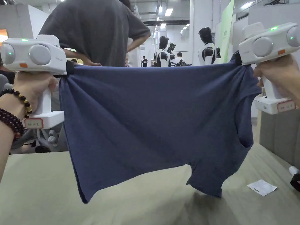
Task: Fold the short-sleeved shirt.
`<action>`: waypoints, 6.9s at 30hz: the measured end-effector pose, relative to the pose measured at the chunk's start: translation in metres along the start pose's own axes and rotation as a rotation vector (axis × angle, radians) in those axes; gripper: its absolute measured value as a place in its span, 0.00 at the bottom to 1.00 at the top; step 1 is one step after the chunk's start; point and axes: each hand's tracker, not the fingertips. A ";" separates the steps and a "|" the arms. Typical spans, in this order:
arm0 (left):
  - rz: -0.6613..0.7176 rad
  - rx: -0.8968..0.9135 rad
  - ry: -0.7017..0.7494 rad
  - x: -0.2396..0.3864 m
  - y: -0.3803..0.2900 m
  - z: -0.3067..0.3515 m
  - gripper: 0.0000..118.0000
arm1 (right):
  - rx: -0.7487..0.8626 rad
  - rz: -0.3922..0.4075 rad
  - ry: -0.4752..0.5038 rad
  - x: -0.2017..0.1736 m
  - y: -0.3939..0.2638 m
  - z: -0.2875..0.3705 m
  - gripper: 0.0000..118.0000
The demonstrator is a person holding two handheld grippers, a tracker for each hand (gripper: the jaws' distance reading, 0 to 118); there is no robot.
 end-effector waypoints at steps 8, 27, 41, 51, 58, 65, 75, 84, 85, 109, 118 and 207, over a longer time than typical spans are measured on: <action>-0.006 -0.077 -0.027 0.000 -0.081 -0.028 0.05 | -0.086 0.010 0.022 -0.025 -0.072 -0.027 0.00; 0.089 -0.098 -0.105 -0.007 -0.192 0.109 0.05 | -0.074 0.000 0.115 -0.023 -0.175 0.116 0.01; 0.075 -0.421 -0.112 -0.007 -0.396 0.303 0.05 | -0.525 0.022 0.190 -0.050 -0.409 0.308 0.01; 0.089 -0.613 -0.080 -0.014 -0.449 0.319 0.05 | -0.773 0.171 0.258 -0.073 -0.454 0.317 0.01; 0.092 -0.607 -0.047 -0.015 -0.439 0.324 0.47 | -0.725 0.068 0.171 -0.062 -0.452 0.326 0.59; 0.164 -0.476 -0.034 -0.028 -0.420 0.359 0.90 | -0.513 -0.186 0.174 -0.046 -0.418 0.373 0.74; 0.149 -0.472 -0.015 -0.018 -0.421 0.352 0.00 | -0.537 -0.131 0.156 -0.054 -0.421 0.364 0.00; 0.128 -0.512 -0.004 -0.005 -0.431 0.344 0.00 | -0.561 -0.120 0.103 -0.057 -0.423 0.360 0.00; 0.128 -0.514 -0.004 -0.004 -0.431 0.345 0.00 | -0.561 -0.117 0.101 -0.057 -0.423 0.360 0.00; 0.207 -0.650 -0.047 0.004 -0.465 0.318 0.04 | -0.614 -0.114 0.130 -0.069 -0.436 0.346 0.27; 0.135 -0.643 -0.031 0.002 -0.460 0.317 0.04 | -0.673 -0.109 0.141 -0.065 -0.445 0.325 0.98; 0.080 -0.744 0.019 0.015 -0.453 0.178 0.57 | -0.539 -0.096 0.206 -0.088 -0.409 0.235 0.00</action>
